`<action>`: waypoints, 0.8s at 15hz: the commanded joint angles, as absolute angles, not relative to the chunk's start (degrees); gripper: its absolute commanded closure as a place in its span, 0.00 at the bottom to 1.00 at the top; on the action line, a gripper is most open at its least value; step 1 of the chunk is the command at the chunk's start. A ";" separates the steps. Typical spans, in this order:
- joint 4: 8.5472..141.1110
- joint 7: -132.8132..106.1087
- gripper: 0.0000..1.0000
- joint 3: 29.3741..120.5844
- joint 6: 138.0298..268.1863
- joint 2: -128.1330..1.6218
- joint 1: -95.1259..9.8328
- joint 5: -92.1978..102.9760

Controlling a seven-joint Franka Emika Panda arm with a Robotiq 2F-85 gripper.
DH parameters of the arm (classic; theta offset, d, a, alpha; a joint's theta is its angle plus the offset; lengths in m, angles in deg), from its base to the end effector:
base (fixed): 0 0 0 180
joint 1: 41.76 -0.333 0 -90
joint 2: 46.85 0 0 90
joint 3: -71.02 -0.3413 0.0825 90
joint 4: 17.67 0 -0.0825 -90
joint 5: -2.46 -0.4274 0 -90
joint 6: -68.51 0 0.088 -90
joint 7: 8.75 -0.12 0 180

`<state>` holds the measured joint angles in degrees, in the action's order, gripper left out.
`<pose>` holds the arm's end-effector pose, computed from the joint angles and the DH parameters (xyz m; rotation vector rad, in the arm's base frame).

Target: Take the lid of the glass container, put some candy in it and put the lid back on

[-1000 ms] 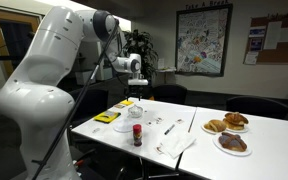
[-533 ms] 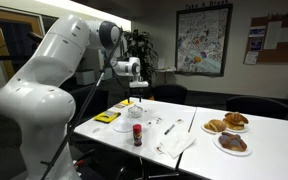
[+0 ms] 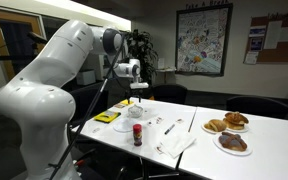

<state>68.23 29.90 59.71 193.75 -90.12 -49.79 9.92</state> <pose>0.7248 0.2243 0.2013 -2.6896 -1.5423 0.0719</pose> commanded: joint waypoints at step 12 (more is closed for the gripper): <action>57.52 33.33 0.00 59.56 188.06 -97.91 -50.16 10.58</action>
<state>61.21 31.98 59.69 190.85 -95.79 -49.91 9.92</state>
